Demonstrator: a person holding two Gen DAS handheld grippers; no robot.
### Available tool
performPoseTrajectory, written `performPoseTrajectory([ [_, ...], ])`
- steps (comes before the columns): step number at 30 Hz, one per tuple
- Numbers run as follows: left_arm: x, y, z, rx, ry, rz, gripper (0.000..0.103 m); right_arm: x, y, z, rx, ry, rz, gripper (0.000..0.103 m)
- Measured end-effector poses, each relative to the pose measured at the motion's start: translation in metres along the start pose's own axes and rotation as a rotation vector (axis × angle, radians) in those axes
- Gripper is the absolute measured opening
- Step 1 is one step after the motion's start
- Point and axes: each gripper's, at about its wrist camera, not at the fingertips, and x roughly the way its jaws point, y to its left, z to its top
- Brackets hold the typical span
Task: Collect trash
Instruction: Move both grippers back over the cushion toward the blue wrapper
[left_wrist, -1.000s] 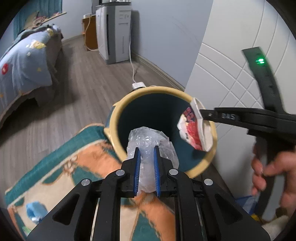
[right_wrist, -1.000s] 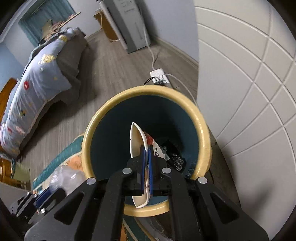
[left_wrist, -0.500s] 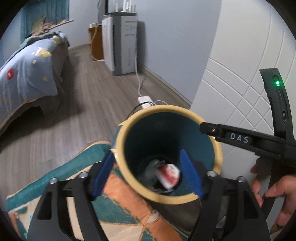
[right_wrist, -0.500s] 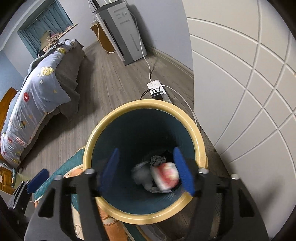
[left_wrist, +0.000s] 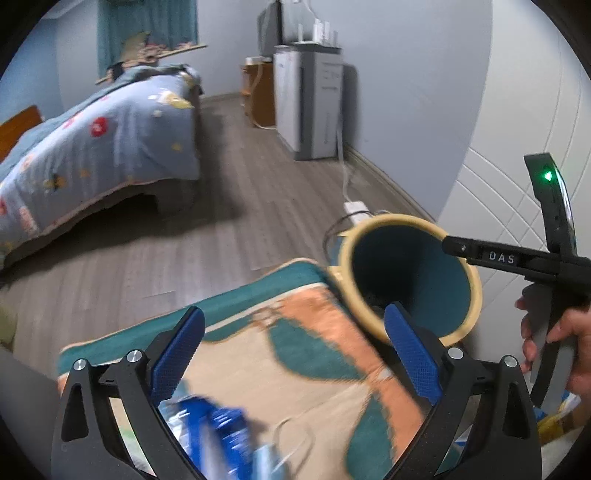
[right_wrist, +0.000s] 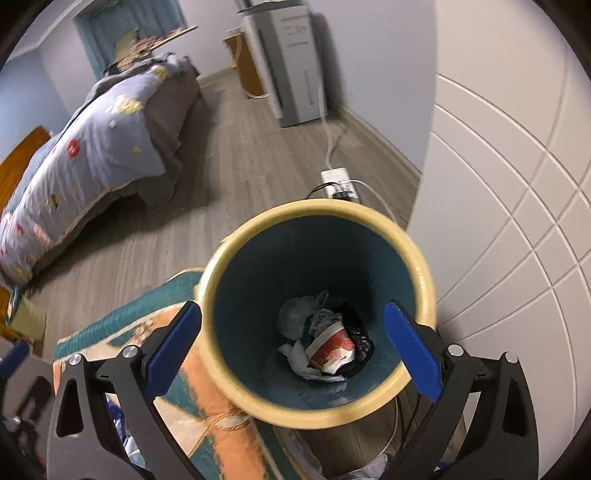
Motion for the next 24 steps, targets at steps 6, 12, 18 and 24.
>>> performPoseTrajectory([
  [6, -0.056, 0.059, -0.016, -0.06, -0.033, 0.103, 0.097, -0.024, 0.066, -0.016, -0.141, 0.0, 0.056, 0.097],
  [12, -0.102, 0.118, -0.045, -0.135, -0.037, 0.225, 0.098, -0.046, 0.148, -0.05, -0.261, 0.016, 0.148, 0.097],
  [18, -0.124, 0.162, -0.087, -0.226, -0.014, 0.306, 0.098, -0.044, 0.212, -0.099, -0.361, 0.091, 0.219, 0.097],
  [24, -0.121, 0.199, -0.126, -0.315, 0.045, 0.366, 0.098, -0.03, 0.245, -0.137, -0.455, 0.165, 0.207, 0.097],
])
